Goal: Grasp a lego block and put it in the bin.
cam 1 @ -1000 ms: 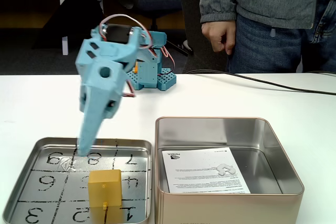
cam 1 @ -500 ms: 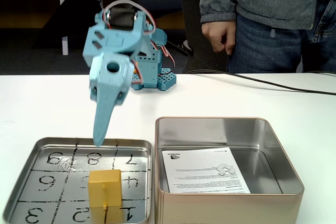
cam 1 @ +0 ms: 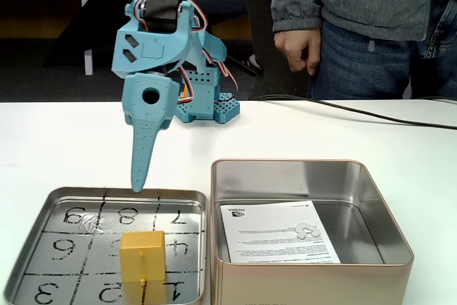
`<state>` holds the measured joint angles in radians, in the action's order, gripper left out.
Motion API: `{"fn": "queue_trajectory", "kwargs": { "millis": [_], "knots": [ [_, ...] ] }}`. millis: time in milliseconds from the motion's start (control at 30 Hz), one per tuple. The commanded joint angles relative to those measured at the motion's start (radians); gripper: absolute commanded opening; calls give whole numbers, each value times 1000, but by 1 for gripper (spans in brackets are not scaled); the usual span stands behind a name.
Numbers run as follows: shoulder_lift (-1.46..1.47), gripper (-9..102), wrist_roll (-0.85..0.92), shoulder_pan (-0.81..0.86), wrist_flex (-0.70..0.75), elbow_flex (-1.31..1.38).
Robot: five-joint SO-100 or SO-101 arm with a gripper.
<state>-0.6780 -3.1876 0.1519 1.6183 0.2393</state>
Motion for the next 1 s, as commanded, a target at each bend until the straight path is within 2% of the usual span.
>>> {"fn": "queue_trajectory", "kwargs": {
  "millis": [0, 267, 700, 967],
  "knots": [
    [-71, 20, -37, 15, 15, 28],
    [9, 34, -25, 14, -34, 28],
    [176, 36, 32, -25, -236, 28],
    [219, 36, 40, -29, -253, 28]
  ]
}}
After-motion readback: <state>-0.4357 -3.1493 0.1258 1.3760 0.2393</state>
